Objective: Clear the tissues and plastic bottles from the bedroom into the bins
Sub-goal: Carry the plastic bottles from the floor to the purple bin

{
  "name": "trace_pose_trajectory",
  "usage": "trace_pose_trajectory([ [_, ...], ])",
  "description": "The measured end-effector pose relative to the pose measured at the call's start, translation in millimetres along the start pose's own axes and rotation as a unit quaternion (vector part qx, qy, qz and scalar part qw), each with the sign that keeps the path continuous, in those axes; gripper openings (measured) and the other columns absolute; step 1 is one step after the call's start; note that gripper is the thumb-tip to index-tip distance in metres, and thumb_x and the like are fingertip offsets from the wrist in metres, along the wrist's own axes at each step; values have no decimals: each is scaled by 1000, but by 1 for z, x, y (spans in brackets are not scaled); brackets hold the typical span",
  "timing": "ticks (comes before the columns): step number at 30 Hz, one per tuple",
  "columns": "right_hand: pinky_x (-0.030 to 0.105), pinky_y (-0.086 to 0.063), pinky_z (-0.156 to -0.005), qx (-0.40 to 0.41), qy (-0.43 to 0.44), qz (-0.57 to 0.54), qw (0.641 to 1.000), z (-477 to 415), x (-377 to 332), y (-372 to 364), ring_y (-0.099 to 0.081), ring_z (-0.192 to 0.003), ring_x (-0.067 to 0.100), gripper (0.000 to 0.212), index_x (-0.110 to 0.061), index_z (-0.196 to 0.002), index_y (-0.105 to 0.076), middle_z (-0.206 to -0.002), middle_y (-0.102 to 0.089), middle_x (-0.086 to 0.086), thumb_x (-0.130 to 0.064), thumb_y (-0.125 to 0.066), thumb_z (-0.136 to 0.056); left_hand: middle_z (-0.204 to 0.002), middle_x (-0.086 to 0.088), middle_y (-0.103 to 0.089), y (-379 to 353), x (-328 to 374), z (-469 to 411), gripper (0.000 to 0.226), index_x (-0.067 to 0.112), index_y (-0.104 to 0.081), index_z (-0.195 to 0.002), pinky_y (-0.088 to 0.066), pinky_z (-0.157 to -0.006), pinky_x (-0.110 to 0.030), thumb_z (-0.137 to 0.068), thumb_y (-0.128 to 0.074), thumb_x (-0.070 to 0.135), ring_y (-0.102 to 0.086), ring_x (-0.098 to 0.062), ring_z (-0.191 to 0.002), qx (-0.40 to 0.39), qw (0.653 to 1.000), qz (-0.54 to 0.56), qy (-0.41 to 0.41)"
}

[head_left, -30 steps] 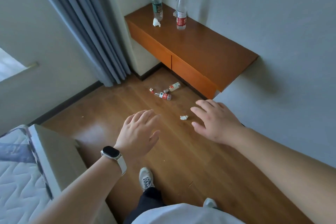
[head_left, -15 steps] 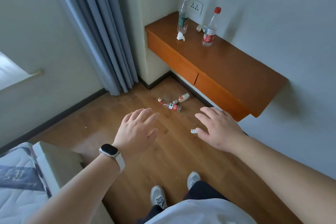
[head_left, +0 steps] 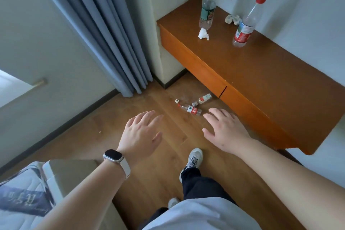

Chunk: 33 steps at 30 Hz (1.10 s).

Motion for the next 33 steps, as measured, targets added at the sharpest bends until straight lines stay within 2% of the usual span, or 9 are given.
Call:
trace_pose_trajectory([
  [4, 41, -40, -96, 1, -9, -32, 999, -65, 31, -1, -38, -128, 23, 52, -21, -137, -44, -143, -40, 0, -49, -41, -93, -132, -1, -57, -14, -6, -71, 50, 23, -55, -129, -44, -99, -46, -82, -70, 35, -54, -28, -123, -11, 1000, -8, -19],
  [7, 41, -37, -97, -17, -15, -33, 999, -109, 51, -9, -34, -131, 23, 53, -23, -139, -42, -146, -37, -1, -51, -40, -94, -131, -2, -57, -30, -15, -122, 48, 21, -57, -128, -44, -99, -47, -83, -69, 33, -54, -29, -121, -24, 1000, -1, -13],
  [11, 42, -39, -96, -18, -25, -54, 998, -148, 67, -41, -39, -127, 26, 54, -21, -138, -44, -144, -39, 0, -52, -41, -94, -129, -3, -59, -78, -24, -175, 49, 20, -57, -129, -45, -97, -47, -83, -69, 32, -55, -29, -119, -33, 999, 15, -39],
  [13, 40, -36, -98, -42, -28, -59, 997, -177, 72, -80, -36, -130, 24, 55, -22, -140, -41, -146, -36, -1, -52, -41, -94, -129, -4, -59, -129, -36, -205, 51, 19, -57, -131, -46, -95, -46, -83, -69, 32, -56, -31, -117, -53, 997, 23, -51],
  [15, 39, -33, -99, -46, -50, -59, 996, -190, 78, -103, -36, -132, 24, 55, -21, -140, -42, -148, -36, 0, -51, -43, -94, -135, -4, -56, -158, -43, -223, 52, 21, -54, -135, -43, -98, -46, -86, -64, 35, -51, -30, -123, -85, 995, 39, -45],
  [19, 43, -42, -94, -48, -101, -85, 990, -224, 91, -176, -46, -123, 29, 56, -15, -133, -51, -138, -48, 7, -51, -43, -90, -148, 1, -43, -264, -70, -253, 53, 28, -43, -143, -32, -109, -44, -92, -52, 41, -37, -25, -137, -141, 986, 81, -29],
  [24, 45, -42, -96, -54, -159, -106, 980, -264, 106, -261, -42, -126, 26, 55, -18, -136, -46, -139, -45, 3, -50, -44, -92, -148, 5, -42, -384, -103, -275, 55, 31, -39, -144, -33, -107, -42, -92, -51, 43, -37, -22, -136, -201, 970, 137, -16],
  [29, 46, -44, -94, -37, -182, -101, 977, -313, 134, -341, -45, -122, 29, 51, -17, -134, -47, -137, -46, 6, -46, -50, -92, -148, 6, -42, -488, -124, -300, 55, 30, -39, -145, -37, -106, -44, -93, -50, 45, -39, -22, -134, -227, 958, 173, -39],
  [33, 41, -43, -89, -18, -202, -95, 975, -357, 162, -406, -47, -120, 26, 49, -18, -132, -48, -136, -47, 4, -46, -51, -92, -145, 2, -46, -554, -137, -337, 55, 29, -43, -143, -39, -104, -46, -91, -54, 43, -42, -25, -131, -204, 963, 168, -51],
])
Point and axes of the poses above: each hand's wrist, its own z-axis away from the middle knuckle, its own y-axis out of the back of the hand, x = y × z, the point moved 7 cm from there along -z, towards the middle knuckle
